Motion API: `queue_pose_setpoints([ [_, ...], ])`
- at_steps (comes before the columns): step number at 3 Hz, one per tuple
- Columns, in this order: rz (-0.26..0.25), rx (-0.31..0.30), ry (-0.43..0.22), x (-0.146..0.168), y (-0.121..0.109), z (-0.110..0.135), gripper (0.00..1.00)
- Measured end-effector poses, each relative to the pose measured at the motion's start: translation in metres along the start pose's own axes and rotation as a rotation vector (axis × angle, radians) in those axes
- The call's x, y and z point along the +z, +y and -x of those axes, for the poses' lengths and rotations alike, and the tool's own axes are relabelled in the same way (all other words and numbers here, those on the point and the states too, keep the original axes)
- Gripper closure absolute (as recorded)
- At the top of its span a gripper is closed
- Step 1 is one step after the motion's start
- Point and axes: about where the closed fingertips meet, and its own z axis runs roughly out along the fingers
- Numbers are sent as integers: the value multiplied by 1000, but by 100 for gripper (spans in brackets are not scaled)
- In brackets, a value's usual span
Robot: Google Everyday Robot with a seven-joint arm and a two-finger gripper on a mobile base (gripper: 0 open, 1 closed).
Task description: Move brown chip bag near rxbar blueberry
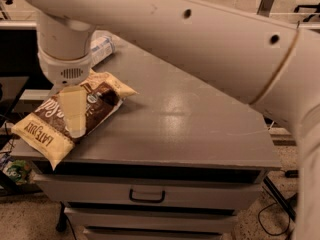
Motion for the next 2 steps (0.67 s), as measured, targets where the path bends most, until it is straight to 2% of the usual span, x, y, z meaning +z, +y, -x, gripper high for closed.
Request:
queue_pose_setpoints([
  [1,13,-1,5,12,-5,8,0],
  [2,24,-20,59,30,-20,3,0],
])
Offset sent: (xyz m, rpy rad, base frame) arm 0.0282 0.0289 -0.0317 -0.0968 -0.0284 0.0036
